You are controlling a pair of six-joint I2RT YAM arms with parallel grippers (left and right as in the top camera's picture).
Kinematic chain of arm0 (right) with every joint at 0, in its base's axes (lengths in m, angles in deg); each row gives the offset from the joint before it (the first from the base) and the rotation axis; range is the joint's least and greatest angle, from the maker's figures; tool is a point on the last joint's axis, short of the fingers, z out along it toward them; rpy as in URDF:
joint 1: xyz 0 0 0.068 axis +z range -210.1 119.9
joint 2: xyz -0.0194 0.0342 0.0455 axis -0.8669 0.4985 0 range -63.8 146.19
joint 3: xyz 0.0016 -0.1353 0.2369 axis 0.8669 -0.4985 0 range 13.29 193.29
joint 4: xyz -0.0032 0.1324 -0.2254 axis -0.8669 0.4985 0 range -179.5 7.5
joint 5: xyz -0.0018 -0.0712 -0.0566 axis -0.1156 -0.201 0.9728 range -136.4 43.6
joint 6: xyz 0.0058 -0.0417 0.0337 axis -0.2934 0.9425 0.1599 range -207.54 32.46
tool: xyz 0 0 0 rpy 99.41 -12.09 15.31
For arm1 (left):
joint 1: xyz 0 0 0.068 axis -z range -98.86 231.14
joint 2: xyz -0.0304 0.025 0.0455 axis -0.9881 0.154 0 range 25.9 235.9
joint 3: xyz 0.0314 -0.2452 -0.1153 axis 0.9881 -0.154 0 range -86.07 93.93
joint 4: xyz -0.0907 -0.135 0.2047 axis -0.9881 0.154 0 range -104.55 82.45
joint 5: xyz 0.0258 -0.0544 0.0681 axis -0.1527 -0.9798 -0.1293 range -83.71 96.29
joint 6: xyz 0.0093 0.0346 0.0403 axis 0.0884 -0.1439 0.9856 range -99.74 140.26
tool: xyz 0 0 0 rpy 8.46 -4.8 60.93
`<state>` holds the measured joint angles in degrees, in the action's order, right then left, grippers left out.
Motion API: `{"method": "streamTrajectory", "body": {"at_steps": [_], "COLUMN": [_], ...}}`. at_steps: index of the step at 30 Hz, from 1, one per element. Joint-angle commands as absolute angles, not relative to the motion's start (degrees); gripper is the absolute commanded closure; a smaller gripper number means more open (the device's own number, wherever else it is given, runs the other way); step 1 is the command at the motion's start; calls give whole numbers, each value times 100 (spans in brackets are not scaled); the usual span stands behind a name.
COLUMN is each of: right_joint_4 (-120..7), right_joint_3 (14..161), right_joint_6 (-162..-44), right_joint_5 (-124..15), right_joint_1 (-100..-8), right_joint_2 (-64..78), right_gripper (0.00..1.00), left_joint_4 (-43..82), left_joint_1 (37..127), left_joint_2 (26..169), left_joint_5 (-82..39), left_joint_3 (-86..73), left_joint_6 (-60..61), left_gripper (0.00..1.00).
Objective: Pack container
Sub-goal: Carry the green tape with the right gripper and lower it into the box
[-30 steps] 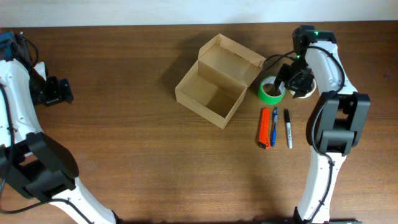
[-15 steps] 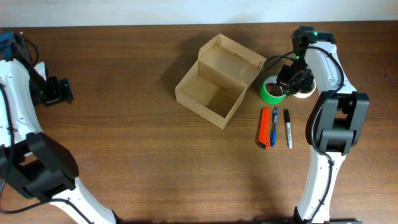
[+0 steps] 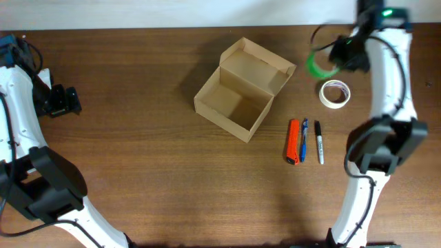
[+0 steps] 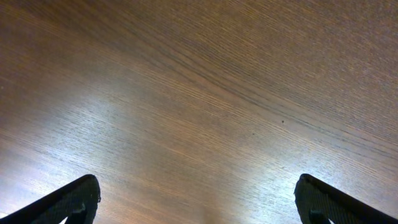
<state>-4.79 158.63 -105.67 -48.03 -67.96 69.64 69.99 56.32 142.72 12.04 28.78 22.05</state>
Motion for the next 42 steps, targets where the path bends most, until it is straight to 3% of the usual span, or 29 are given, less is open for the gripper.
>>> {"method": "streamTrajectory", "body": {"at_steps": [1,6,14,24,33,42], "right_joint_4": [-16,660,712,336,-818,-1657], "right_joint_3": [17142,18267,18106,16517,14713,14191], "right_joint_6": [-9835,-9317,-9177,-8965,-8683,-7719], "right_joint_5": [-5044,-5330,-5350,-5074,-4939,-4770], "right_joint_1": [-6746,-6409,-5290,-4221,-3696,-3428], "right_joint_2": [6311,6280,6234,6247,6335,6344], "right_gripper": [96,96,96,96,96,96], "left_joint_4": [6985,6985,6985,6985,6985,6985], "left_joint_1": [5621,5621,5621,5621,5621,5621], "left_joint_2": [14322,14322,14322,14322,14322,14322], "left_joint_5": [1145,1148,1148,1148,1148,1148], "left_joint_3": [2829,2829,2829,2829,2829,2829], "left_joint_6": [2292,2292,2292,2292,2292,2292], "left_gripper": [0,0,0,0,0,0]}}
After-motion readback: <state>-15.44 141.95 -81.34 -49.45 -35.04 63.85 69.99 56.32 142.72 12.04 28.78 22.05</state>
